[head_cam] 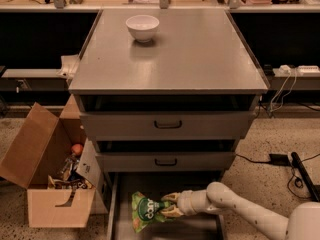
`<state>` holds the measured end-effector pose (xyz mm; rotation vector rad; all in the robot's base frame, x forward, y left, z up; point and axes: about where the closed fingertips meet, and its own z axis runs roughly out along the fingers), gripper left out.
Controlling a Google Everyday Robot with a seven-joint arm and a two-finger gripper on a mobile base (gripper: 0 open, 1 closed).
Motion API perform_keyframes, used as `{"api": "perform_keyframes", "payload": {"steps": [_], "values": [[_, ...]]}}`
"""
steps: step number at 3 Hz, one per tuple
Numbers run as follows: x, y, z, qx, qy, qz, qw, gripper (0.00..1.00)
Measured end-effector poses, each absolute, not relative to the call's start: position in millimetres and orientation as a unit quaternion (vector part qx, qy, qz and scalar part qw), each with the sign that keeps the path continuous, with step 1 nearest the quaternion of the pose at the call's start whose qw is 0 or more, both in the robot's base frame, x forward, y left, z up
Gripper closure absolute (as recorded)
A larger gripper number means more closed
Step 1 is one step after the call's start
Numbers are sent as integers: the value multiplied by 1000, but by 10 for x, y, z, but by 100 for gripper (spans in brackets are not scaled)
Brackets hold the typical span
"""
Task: Pick green rice chip bag from bottom drawer and place on counter
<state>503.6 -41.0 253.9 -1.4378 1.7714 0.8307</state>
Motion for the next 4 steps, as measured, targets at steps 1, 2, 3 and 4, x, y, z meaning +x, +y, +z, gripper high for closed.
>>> {"api": "perform_keyframes", "payload": {"steps": [1,2,3,4], "values": [[5031,-532,2898,-557,663,320,386,100],[5028,-503,2935,-559,661,319,385,100],[4972,-370,3508,-579,624,307,425,100],[4896,-252,4026,-592,592,296,459,100]]}}
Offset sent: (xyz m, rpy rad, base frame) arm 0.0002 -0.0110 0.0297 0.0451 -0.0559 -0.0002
